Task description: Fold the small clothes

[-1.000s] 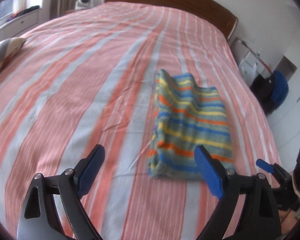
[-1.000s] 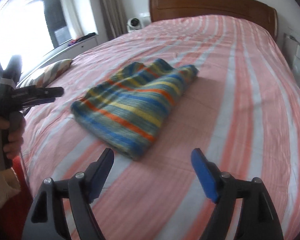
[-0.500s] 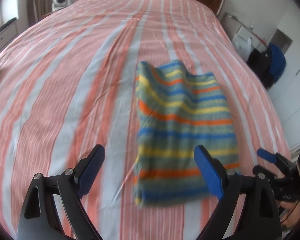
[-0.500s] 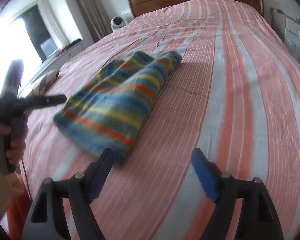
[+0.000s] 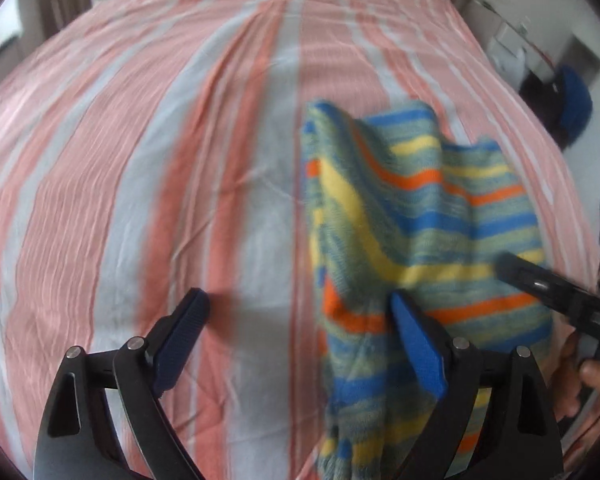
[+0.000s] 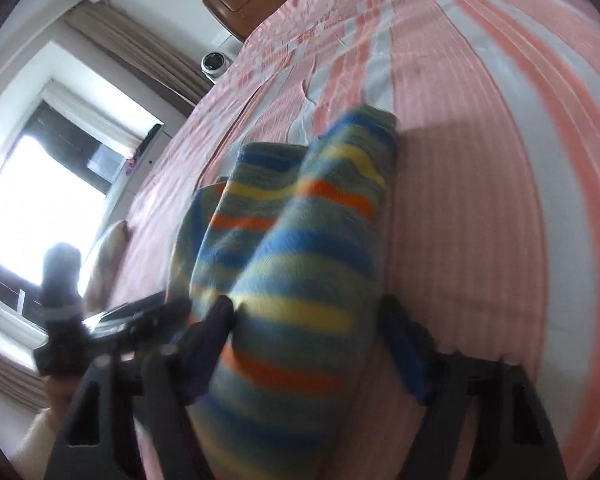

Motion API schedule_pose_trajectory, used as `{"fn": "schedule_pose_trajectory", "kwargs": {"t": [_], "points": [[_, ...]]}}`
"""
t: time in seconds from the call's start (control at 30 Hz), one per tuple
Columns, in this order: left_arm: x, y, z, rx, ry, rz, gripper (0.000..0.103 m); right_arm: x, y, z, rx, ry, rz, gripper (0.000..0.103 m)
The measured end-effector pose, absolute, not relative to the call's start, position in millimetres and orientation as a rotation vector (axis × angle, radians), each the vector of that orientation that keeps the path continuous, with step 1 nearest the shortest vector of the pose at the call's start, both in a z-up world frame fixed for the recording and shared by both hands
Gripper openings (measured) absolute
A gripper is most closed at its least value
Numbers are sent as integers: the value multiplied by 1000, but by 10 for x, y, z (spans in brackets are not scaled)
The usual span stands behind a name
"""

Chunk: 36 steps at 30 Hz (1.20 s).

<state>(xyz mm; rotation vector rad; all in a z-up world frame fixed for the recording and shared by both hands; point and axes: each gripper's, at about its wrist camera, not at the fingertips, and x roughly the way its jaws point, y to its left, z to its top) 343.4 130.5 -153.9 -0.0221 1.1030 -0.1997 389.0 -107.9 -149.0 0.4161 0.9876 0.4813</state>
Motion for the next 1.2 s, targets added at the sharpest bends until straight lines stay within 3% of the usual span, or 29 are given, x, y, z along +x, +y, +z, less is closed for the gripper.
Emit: {"fn": "schedule_pose_trajectory", "kwargs": {"t": [0.13,0.27,0.5,0.6,0.63,0.67,0.73,0.8,0.87,0.93,1.2], "points": [[3409,1177,-1536,-31,1108,-279,23,3783,-571,-1335,24,949,392,28],[3313,1186,-1386,-34,1050,-241,13,3508,-183,-1150,-249,812,326,26],[2957,1241,-716,-61,918,-265,13,3196,-147,-581,-177,665,357,26],[2996,1138,-690,-40,914,-222,24,3174,-272,-454,-115,663,357,26],[3034,1087,-754,-32,919,-195,38,3209,-314,-456,-95,670,346,26],[3048,1053,-804,-20,922,-162,59,3248,-393,-489,-74,680,331,29],[2944,1024,-849,12,901,-93,71,3344,-605,-599,-23,725,285,45],[2736,1027,-793,41,836,-85,78,3310,-849,-665,-28,745,199,90],[2429,1016,-707,103,755,-53,94,3161,-1052,-646,-41,724,158,94],[2032,972,-571,165,645,-10,101,2917,-1268,-582,-82,707,113,95],[646,895,-82,222,479,24,103,1708,-1538,21,-236,533,85,98]]}}
